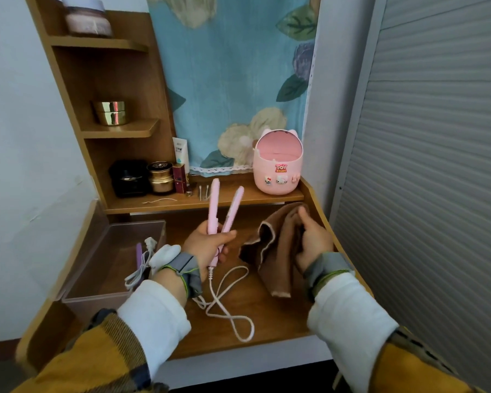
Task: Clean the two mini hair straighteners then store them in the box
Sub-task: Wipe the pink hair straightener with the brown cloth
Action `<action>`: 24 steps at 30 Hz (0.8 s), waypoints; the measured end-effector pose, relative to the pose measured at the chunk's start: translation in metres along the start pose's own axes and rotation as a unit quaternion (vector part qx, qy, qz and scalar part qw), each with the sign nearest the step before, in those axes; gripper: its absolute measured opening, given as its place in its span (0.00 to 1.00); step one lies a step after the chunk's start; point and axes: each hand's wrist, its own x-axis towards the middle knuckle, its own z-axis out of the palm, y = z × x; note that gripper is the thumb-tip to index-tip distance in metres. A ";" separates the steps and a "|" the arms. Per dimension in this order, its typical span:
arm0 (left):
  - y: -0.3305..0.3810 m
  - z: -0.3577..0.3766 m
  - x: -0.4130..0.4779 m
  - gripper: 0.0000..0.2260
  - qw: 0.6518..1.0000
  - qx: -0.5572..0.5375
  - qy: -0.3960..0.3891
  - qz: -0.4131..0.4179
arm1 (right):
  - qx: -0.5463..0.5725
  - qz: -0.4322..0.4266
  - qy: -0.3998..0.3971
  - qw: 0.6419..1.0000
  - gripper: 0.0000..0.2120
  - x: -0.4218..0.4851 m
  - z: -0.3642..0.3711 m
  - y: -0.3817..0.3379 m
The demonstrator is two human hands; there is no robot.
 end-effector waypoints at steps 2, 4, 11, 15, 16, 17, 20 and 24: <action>-0.001 0.005 -0.003 0.08 1.000 0.016 -0.021 0.005 | 0.046 0.008 0.022 0.999 0.11 0.002 0.000 -0.006; -0.001 0.012 -0.007 0.10 0.999 0.026 -0.030 0.022 | 0.017 0.016 0.046 0.999 0.11 0.004 0.004 -0.002; -0.010 0.022 0.000 0.11 0.996 0.077 -0.001 0.041 | 0.023 0.109 -0.013 0.994 0.15 0.016 0.010 0.019; -0.009 0.024 -0.003 0.10 0.999 -0.017 -0.013 0.028 | -0.034 0.079 -0.016 0.996 0.18 0.023 0.010 0.022; -0.009 0.027 -0.006 0.10 0.999 -0.017 -0.023 0.034 | -0.025 0.073 -0.028 0.997 0.19 0.022 0.013 0.021; -0.011 0.029 -0.008 0.11 0.998 0.003 -0.026 0.050 | -0.008 0.064 -0.043 0.997 0.20 0.021 0.015 0.022; -0.013 0.030 -0.007 0.15 0.995 0.068 0.003 0.079 | 0.035 0.052 -0.110 0.992 0.18 0.014 0.018 0.024; -0.008 0.024 0.003 0.14 0.995 0.028 0.077 0.058 | -0.081 0.003 -0.135 0.988 0.16 0.013 0.012 0.021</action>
